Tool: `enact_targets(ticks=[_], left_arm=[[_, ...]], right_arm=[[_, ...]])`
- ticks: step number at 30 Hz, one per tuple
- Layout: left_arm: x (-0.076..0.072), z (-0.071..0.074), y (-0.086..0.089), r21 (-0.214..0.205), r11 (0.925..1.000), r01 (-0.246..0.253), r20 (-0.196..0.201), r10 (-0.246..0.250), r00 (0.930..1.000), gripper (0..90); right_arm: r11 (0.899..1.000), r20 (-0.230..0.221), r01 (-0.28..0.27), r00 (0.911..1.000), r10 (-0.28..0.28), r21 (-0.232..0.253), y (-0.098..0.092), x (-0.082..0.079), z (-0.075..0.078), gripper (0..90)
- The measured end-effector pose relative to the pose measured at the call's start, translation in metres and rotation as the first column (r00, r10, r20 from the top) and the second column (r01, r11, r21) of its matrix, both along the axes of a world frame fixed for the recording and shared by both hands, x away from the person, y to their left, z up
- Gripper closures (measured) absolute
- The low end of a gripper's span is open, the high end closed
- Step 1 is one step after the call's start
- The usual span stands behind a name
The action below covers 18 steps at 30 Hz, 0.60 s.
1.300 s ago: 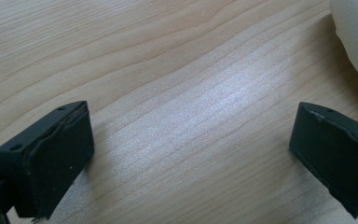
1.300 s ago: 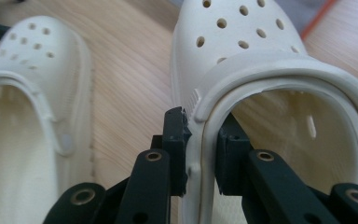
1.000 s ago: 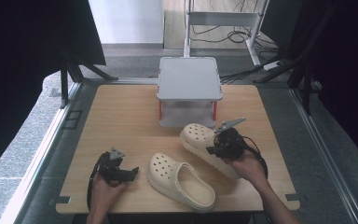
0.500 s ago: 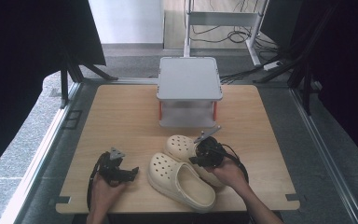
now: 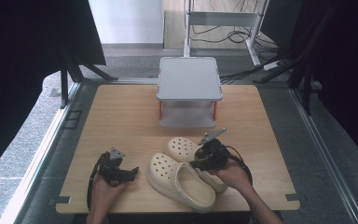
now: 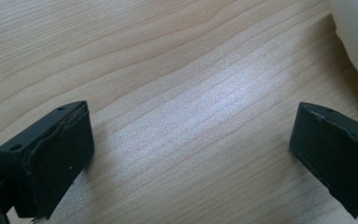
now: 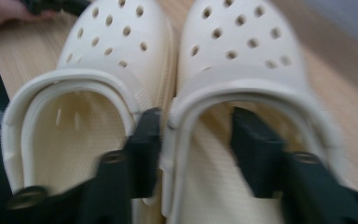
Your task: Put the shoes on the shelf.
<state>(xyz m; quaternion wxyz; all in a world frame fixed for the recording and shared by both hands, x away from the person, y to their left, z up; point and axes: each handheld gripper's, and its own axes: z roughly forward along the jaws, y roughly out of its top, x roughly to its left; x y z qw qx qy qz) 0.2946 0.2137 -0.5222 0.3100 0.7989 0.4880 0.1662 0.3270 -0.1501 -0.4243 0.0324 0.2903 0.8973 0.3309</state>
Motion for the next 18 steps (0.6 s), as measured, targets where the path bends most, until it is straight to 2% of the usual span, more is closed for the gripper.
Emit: enact_targets(ticks=[6,11,14,18], left_arm=[[0.000,0.000,0.000,0.000,1.0000,0.000,0.000,0.000,1.0000,0.0],[0.000,0.000,0.000,0.002,1.0000,0.002,-0.001,-0.002,1.0000,0.0],[0.000,0.000,0.000,0.000,1.0000,0.000,0.000,0.000,1.0000,0.0],[0.000,0.000,0.000,0.002,1.0000,0.002,-0.001,-0.002,1.0000,0.0]], right_arm=[[1.000,0.026,-0.021,0.9995,0.020,0.011,-0.015,-0.004,0.010,27.8],[0.999,0.024,-0.049,0.9985,0.049,0.014,-0.014,-0.010,0.006,23.5],[0.997,0.032,-0.077,0.9965,0.077,-0.012,-0.007,-0.013,0.001,23.4],[0.996,0.026,-0.083,0.9961,0.084,-0.027,0.004,-0.013,-0.008,23.6]])
